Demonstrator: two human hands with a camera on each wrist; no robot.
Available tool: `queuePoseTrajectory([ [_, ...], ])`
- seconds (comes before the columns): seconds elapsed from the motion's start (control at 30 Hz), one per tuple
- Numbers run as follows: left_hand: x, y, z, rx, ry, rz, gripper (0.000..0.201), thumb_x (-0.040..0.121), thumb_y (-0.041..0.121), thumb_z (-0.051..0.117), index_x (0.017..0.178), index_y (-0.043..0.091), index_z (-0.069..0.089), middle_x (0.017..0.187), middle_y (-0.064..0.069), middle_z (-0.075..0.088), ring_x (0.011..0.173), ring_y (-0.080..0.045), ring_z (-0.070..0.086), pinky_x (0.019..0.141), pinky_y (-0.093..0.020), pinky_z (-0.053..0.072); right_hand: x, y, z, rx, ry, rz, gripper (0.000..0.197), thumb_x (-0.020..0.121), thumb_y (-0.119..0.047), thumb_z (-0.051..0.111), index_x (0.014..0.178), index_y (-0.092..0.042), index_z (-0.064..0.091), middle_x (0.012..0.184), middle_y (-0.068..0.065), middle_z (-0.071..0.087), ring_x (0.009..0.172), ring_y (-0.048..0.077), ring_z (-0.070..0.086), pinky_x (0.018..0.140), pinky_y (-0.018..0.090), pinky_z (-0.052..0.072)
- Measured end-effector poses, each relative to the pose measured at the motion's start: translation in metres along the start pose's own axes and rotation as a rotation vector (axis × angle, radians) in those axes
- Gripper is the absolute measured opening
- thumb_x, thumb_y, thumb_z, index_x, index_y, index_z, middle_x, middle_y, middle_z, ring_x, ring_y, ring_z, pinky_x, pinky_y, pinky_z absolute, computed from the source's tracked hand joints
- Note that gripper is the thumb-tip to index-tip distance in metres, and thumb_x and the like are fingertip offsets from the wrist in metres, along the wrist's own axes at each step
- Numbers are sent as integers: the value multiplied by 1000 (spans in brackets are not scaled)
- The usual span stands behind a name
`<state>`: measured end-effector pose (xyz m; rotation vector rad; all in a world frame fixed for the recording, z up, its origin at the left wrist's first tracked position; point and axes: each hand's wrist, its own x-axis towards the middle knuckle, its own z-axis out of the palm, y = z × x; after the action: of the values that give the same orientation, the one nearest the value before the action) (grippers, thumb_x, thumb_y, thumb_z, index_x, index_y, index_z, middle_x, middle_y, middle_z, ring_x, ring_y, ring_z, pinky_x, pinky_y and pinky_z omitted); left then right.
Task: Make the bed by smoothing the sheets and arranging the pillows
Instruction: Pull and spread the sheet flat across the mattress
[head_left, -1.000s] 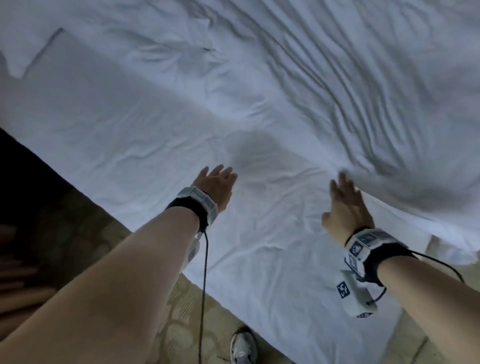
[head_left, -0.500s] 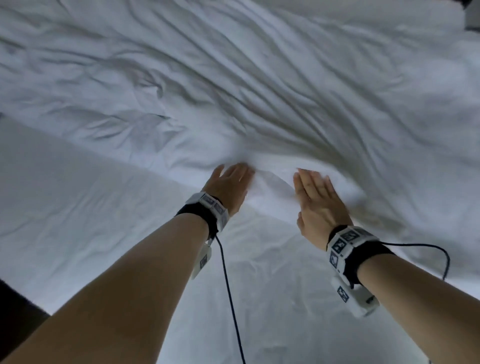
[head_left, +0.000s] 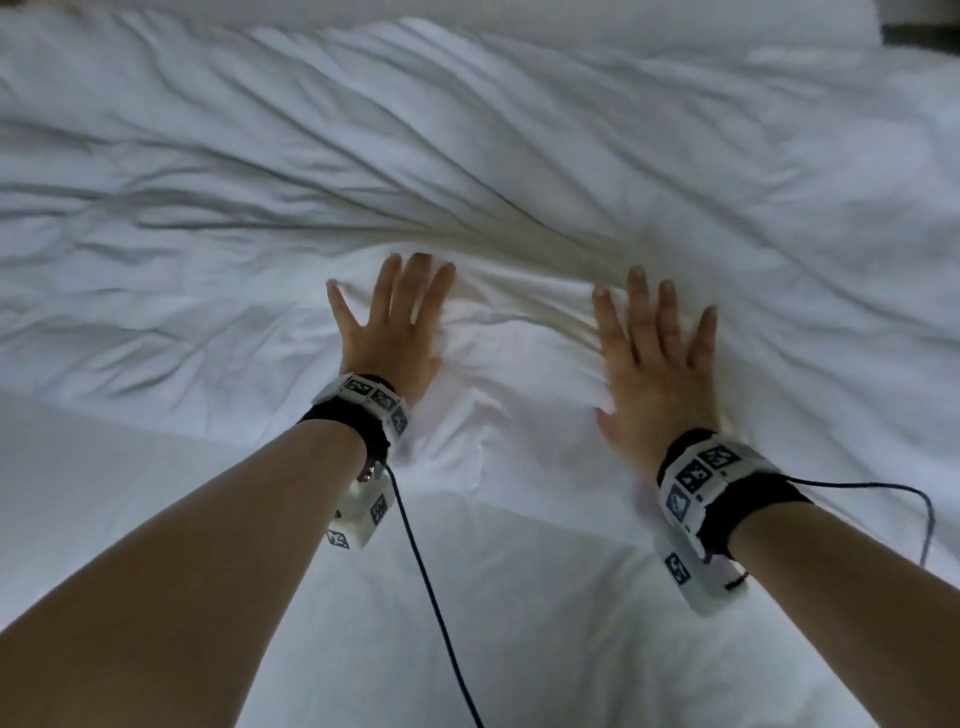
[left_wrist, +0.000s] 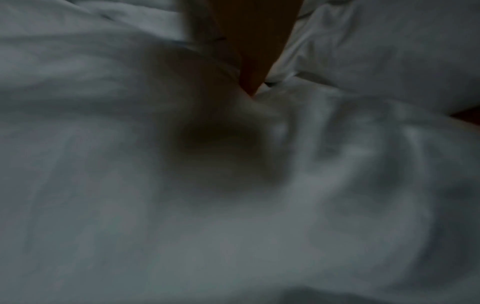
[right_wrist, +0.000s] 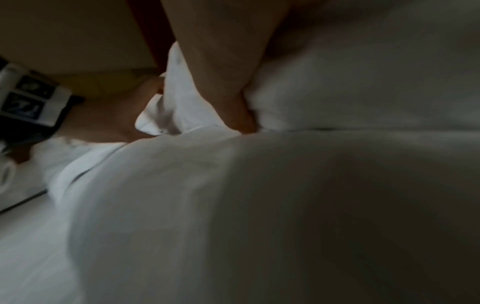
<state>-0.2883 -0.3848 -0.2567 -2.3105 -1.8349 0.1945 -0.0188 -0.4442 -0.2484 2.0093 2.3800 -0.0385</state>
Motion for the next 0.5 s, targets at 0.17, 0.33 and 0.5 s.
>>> queuePoseTrajectory([
  [0.17, 17, -26, 19, -43, 54, -76, 92, 86, 43, 59, 154, 28, -2, 161, -3, 2, 149, -28, 3, 103, -76, 18, 8, -18, 31, 50, -144, 99, 114, 83, -28, 67, 150, -13, -24, 160, 11, -18, 149, 33, -7, 119, 56, 1],
  [0.33, 31, -80, 19, -36, 25, -27, 93, 81, 45, 68, 152, 31, 10, 160, -3, 4, 148, -25, 11, 108, -72, 13, 3, -37, 55, 31, -120, 139, 102, 79, -12, 70, 153, -1, 0, 160, 21, 5, 147, 37, 11, 119, 51, 10],
  [0.5, 48, -126, 8, -31, 53, 35, 66, 78, 36, 70, 135, 28, 39, 142, -3, 37, 127, -28, 39, 97, -52, 33, 2, -45, 56, 47, -73, 141, 98, 67, 7, 77, 149, 6, 23, 153, 29, 25, 140, 46, 29, 112, 55, 23],
])
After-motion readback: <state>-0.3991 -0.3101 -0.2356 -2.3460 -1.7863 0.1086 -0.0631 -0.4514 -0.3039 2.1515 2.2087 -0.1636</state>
